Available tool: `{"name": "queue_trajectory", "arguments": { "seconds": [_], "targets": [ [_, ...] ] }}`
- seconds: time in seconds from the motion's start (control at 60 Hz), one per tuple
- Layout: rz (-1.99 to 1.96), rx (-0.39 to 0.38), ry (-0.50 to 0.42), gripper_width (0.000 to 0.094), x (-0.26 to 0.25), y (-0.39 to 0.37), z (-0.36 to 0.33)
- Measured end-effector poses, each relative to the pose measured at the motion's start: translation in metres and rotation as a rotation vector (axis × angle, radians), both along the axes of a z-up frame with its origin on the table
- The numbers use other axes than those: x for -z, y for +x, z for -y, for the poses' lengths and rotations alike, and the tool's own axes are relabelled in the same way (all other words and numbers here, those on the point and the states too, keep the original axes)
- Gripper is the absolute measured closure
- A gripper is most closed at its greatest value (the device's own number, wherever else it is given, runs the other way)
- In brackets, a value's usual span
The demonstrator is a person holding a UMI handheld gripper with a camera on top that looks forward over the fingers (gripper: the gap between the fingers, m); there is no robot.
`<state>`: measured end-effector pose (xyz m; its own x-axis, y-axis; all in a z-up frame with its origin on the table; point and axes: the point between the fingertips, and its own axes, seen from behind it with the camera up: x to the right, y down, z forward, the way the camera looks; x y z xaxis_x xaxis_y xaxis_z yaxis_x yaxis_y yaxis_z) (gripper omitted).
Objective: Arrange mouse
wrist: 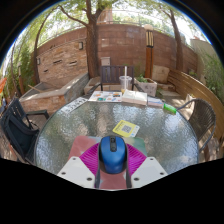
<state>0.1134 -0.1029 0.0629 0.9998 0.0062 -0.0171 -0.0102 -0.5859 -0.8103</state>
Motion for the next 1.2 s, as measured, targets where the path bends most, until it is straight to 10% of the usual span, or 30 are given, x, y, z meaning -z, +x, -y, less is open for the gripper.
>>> {"name": "queue_trajectory", "arguments": {
  "seconds": [0.183,0.283,0.667,1.2],
  "targets": [
    [0.021,-0.036,-0.116,0.0427,0.073,-0.012,0.002],
    [0.053,-0.02,-0.113,0.0066,0.052,-0.008,0.01],
    [0.11,0.026,-0.082,0.0088,-0.099,-0.019,0.117],
    [0.139,0.024,-0.072,0.0084,-0.13,-0.03,0.169]
  ]
}}
